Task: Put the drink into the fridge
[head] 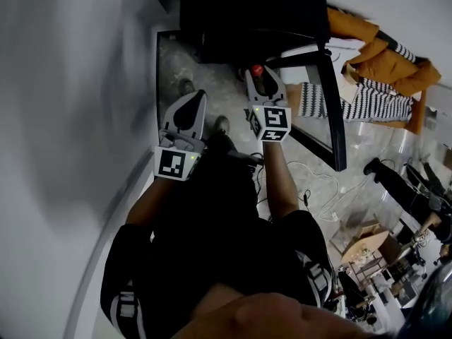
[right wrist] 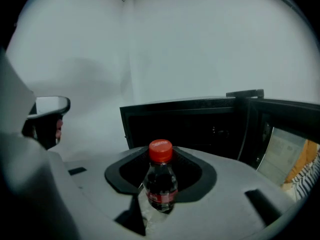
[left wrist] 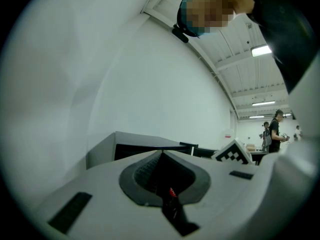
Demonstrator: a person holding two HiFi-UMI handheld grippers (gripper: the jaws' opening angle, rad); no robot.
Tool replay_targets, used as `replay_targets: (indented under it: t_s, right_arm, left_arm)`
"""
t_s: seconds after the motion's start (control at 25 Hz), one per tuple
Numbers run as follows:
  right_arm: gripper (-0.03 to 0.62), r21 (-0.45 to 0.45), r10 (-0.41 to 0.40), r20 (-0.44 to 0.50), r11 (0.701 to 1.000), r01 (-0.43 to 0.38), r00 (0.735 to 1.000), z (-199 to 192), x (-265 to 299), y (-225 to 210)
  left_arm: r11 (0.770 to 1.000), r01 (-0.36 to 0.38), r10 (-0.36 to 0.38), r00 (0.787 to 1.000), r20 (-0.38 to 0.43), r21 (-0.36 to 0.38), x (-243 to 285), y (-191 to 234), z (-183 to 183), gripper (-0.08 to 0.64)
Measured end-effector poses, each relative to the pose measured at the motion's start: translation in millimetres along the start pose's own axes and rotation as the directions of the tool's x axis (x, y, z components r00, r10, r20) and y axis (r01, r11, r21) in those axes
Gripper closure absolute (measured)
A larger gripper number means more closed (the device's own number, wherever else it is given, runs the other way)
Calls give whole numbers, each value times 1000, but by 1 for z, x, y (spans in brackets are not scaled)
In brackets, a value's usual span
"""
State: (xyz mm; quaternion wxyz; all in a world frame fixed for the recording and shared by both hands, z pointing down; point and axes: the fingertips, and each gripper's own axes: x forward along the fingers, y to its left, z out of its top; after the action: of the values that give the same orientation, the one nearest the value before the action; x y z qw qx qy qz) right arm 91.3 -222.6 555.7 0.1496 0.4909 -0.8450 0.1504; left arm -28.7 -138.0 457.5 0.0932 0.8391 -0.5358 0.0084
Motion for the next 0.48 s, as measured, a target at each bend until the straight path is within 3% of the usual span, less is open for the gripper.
replay_targets:
  t_s: [0.48]
  right_arm:
    - [460, -27, -13, -41, 1000, 12, 999, -32, 66, -29]
  left_arm:
    - [1000, -5, 5, 1000, 1, -7, 11, 1, -5, 555]
